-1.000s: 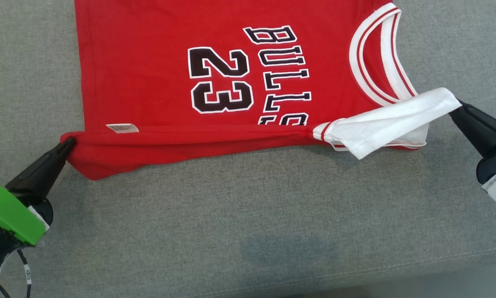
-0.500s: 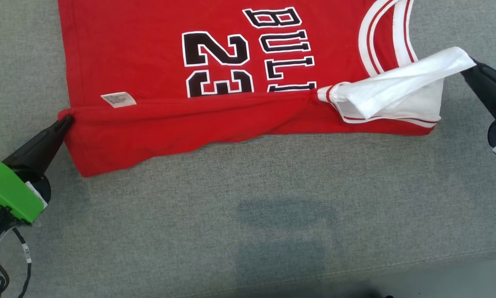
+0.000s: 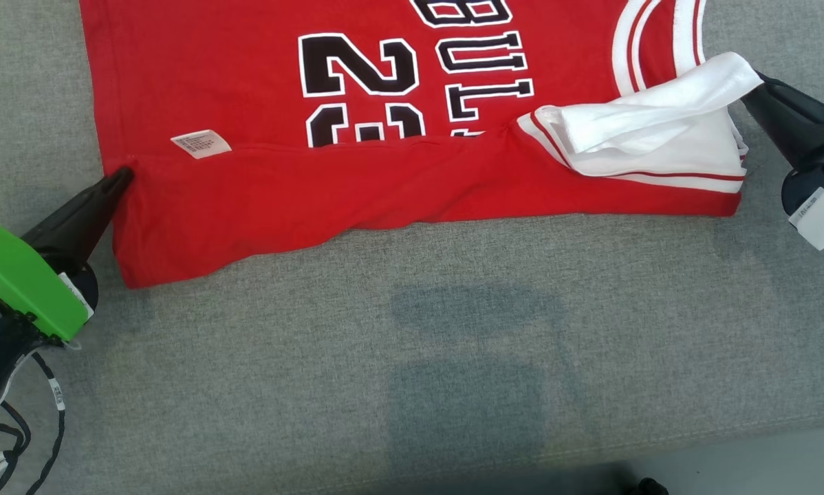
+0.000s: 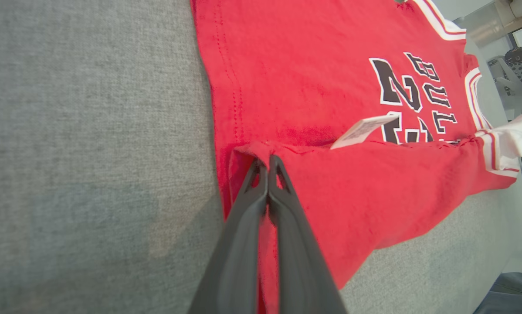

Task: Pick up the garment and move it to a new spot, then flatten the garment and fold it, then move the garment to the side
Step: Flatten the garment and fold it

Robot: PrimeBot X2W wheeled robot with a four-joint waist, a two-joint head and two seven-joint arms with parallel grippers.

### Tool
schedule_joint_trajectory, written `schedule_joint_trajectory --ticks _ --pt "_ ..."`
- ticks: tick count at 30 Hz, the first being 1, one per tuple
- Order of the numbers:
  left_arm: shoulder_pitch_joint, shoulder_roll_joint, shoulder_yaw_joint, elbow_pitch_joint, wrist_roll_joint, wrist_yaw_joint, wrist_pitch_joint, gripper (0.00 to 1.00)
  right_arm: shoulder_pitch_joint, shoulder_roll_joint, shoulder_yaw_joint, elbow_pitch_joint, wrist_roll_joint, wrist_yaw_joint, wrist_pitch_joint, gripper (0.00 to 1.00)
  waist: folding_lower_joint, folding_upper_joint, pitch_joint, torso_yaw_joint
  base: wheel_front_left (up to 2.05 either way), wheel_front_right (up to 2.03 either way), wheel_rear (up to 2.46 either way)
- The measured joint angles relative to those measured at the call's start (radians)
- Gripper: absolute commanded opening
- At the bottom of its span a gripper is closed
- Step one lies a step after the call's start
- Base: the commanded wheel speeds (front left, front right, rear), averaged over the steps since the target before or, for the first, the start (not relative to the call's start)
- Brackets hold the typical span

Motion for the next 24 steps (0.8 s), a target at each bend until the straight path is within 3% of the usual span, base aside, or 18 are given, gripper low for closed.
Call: schedule_joint_trajectory --ticks 8,9,10,11,12,13,14,24 --pt "-0.002 -0.039 -0.017 0.037 0.001 0.009 -0.006 0.00 -0.045 0.022 0.026 0.043 -0.029 0.001 0.002 0.00 0.0000 0.0000 0.006 0.005 0.00 0.00 0.00" --pt "-0.003 -0.044 -0.017 0.040 0.002 0.009 -0.011 0.00 -0.051 0.026 0.027 0.050 -0.037 0.001 0.002 0.15 0.0000 0.0000 0.005 0.006 0.00 0.00 0.00" --pt "-0.004 -0.048 -0.018 0.044 0.007 0.009 -0.015 0.13 -0.057 0.030 0.028 0.057 -0.046 0.001 0.002 0.27 0.0000 0.0000 0.005 0.007 0.00 0.00 0.00" --pt "-0.006 -0.056 -0.018 0.054 0.018 0.009 -0.022 0.31 -0.061 0.032 0.030 0.066 -0.057 0.002 0.001 0.42 0.0000 0.0000 0.003 0.008 0.00 0.00 0.00" --pt "-0.008 -0.066 -0.018 0.066 0.027 0.009 -0.031 0.53 -0.064 0.035 0.033 0.075 -0.067 0.002 0.000 0.80 0.0000 0.0000 0.000 0.009 0.00 0.00 0.00" --pt "-0.009 -0.071 -0.020 0.071 0.032 0.013 -0.036 0.88 -0.067 0.036 0.037 0.084 -0.074 0.003 -0.001 1.00 -0.0001 0.0000 -0.003 0.009 0.00 0.00 0.00" --pt "-0.009 -0.073 -0.022 0.076 0.038 0.015 -0.037 1.00 -0.070 0.037 0.039 0.094 -0.081 0.003 -0.007 1.00 -0.0001 0.0000 -0.007 0.010 0.00 0.00 0.00" --pt "0.006 -0.099 -0.032 0.139 0.046 0.017 -0.085 1.00 -0.066 0.064 0.024 0.165 -0.117 -0.002 -0.102 1.00 -0.0001 0.0000 -0.073 0.012 0.00 0.00 0.00"
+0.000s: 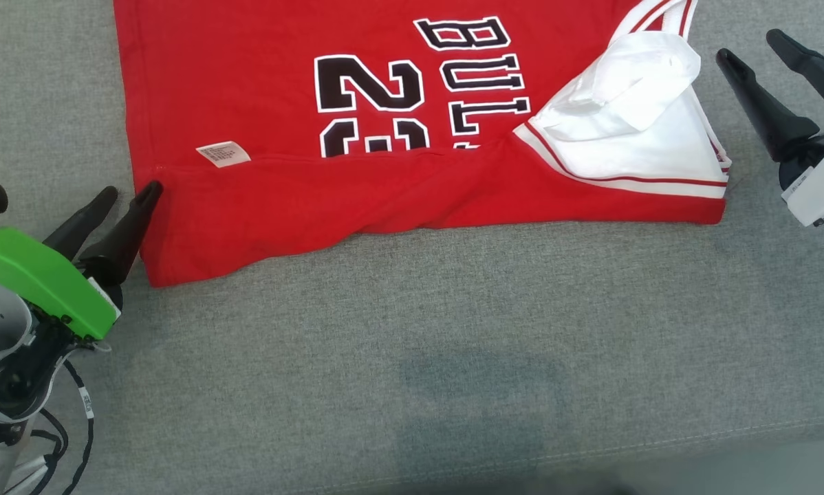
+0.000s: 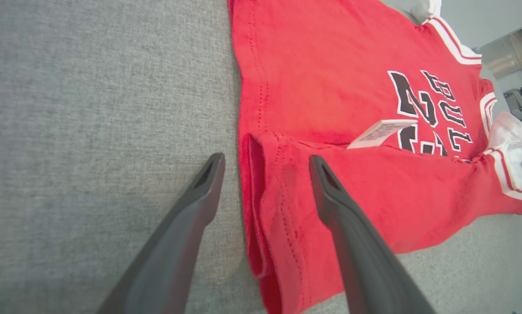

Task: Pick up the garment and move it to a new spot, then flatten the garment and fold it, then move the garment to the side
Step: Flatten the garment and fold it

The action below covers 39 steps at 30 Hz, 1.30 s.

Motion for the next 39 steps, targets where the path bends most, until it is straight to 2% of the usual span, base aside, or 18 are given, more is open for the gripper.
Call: schedule_joint_trajectory --ticks 6,10,15,19,26,32,39 --pt "0.062 -0.006 0.041 0.011 0.005 0.008 -0.059 1.00 0.079 0.015 0.001 0.001 -0.004 -0.012 -0.048 1.00 0.0000 0.0000 -0.043 -0.003 0.00 0.00 0.00" --pt "0.132 -0.059 0.067 0.005 -0.015 0.011 -0.115 1.00 0.182 0.026 0.003 0.005 0.007 -0.034 -0.076 1.00 -0.0001 0.0000 -0.083 -0.008 0.00 0.00 0.00" --pt "0.172 -0.096 0.069 -0.015 -0.035 0.013 -0.146 1.00 0.251 0.053 0.019 0.006 0.024 -0.036 -0.095 1.00 -0.0001 0.0000 -0.100 -0.011 0.00 0.00 0.00" --pt "0.173 -0.102 0.059 -0.020 -0.025 0.013 -0.172 1.00 0.263 0.067 0.016 0.024 0.024 -0.053 -0.118 1.00 -0.0001 0.0000 -0.098 -0.010 0.00 0.00 0.00" --pt "0.173 -0.101 0.019 0.002 0.032 0.011 -0.198 1.00 0.264 0.085 0.022 0.066 0.024 -0.062 -0.132 1.00 -0.0001 0.0000 -0.091 -0.003 0.00 0.00 0.00" --pt "0.173 -0.124 -0.007 0.022 0.049 0.002 -0.207 1.00 0.274 0.113 0.035 0.103 0.030 -0.062 -0.137 1.00 -0.0001 0.0000 -0.086 0.006 0.00 0.00 0.00" --pt "0.173 -0.126 -0.019 0.043 0.049 -0.011 -0.206 1.00 0.282 0.133 0.038 0.127 0.040 -0.060 -0.153 1.00 -0.0001 0.0000 -0.084 0.016 0.00 0.00 0.00"
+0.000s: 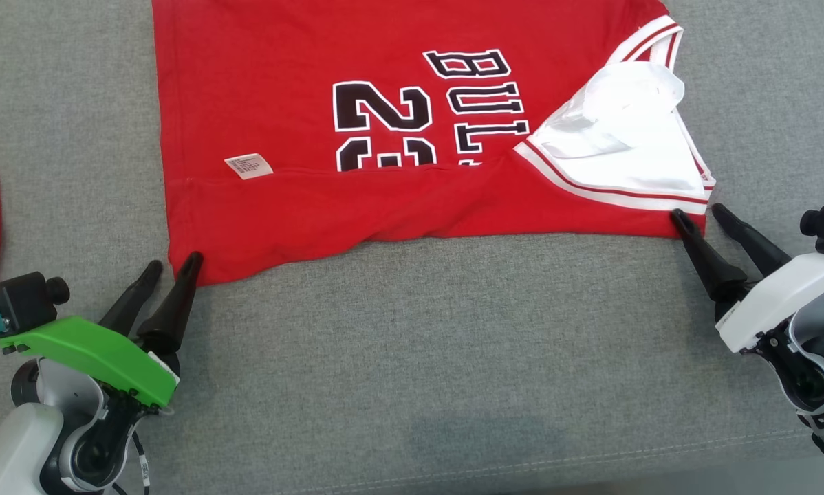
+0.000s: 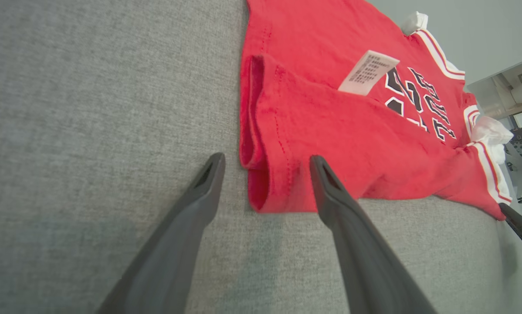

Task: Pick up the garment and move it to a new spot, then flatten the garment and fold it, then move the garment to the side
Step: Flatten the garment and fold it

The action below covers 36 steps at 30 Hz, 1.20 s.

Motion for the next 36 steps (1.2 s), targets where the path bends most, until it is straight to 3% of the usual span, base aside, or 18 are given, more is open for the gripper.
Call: schedule_joint_trajectory --ticks 20,21,22,23,24,32,36 --pt "-0.015 -0.031 -0.005 0.041 -0.071 -0.022 0.059 1.00 -0.028 0.029 0.030 0.023 0.002 0.028 0.001 1.00 0.0000 0.0000 0.003 0.002 0.00 0.00 0.00" --pt "-0.019 -0.031 -0.004 0.042 -0.075 -0.025 0.067 0.77 -0.031 0.030 0.032 0.024 0.002 0.029 0.001 0.65 0.0000 0.0000 0.003 0.001 0.00 0.00 0.00" --pt "-0.025 -0.030 -0.005 0.043 -0.079 -0.026 0.072 0.25 -0.033 0.032 0.033 0.026 0.002 0.030 0.002 0.40 0.0000 0.0000 0.004 0.000 0.00 0.00 0.00" --pt "-0.030 -0.031 -0.005 0.044 -0.079 -0.026 0.072 0.00 -0.037 0.033 0.035 0.028 0.002 0.033 0.002 0.18 0.0000 0.0000 0.004 -0.002 0.00 0.00 0.00" --pt "-0.034 -0.030 -0.006 0.045 -0.079 -0.028 0.077 0.00 -0.040 0.035 0.036 0.030 0.004 0.036 0.005 0.00 0.0000 0.0000 0.005 -0.003 0.00 0.00 0.00" --pt "-0.045 -0.022 -0.005 0.045 -0.117 -0.049 0.116 0.00 -0.053 0.050 0.025 0.039 0.071 0.062 0.034 0.00 0.0000 0.0000 0.003 -0.011 0.00 0.00 0.00" --pt "-0.046 0.006 0.003 0.037 -0.127 -0.062 0.144 0.00 -0.066 0.023 -0.001 0.049 0.097 0.063 0.051 0.00 0.0000 0.0000 -0.006 -0.012 0.00 0.00 0.00"
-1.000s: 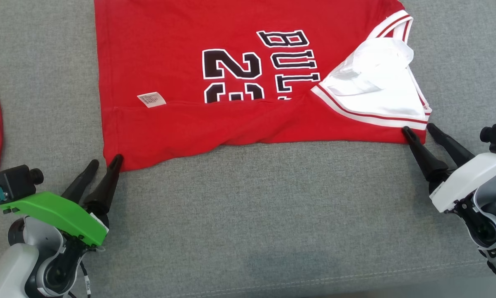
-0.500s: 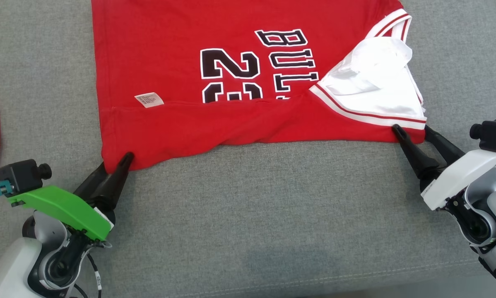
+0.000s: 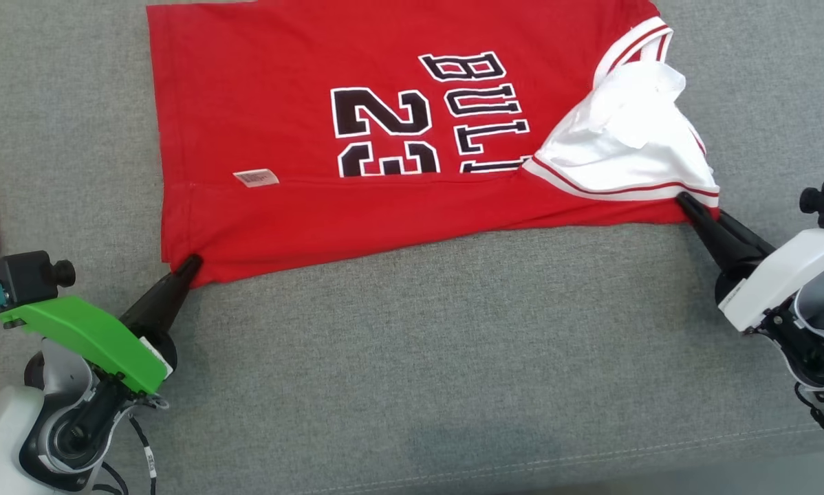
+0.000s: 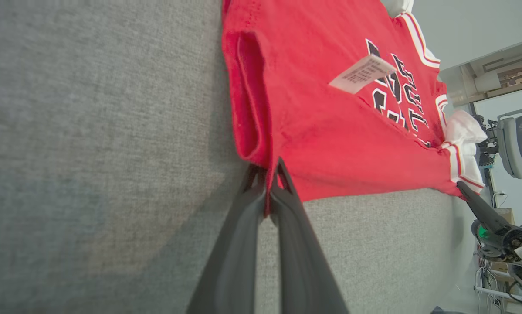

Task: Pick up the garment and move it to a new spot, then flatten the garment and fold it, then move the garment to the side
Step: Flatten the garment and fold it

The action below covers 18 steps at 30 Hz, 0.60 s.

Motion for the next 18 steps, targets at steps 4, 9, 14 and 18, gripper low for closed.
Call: schedule_joint_trajectory --ticks 4,9,14,18 --pt "0.000 0.013 0.008 -0.024 -0.020 -0.007 0.024 0.00 0.000 -0.033 -0.012 0.006 0.034 0.008 0.030 0.00 0.0000 0.0000 -0.017 0.003 0.00 0.00 0.00" --pt "0.031 0.034 0.030 -0.083 -0.069 -0.007 0.045 0.00 0.006 -0.063 -0.024 -0.003 0.063 0.012 0.060 0.00 0.0000 0.0000 -0.043 0.003 0.00 0.00 0.00" --pt "0.100 0.029 0.031 -0.128 -0.081 -0.007 0.039 0.00 0.063 -0.082 -0.033 -0.023 0.107 0.012 0.073 0.00 0.0000 0.0000 -0.053 0.004 0.00 0.00 0.00" --pt "0.155 0.019 0.029 -0.148 -0.104 -0.007 0.020 0.00 0.134 -0.089 -0.039 -0.036 0.128 0.012 0.074 0.00 -0.0001 0.0000 -0.058 0.008 0.00 0.00 0.00"
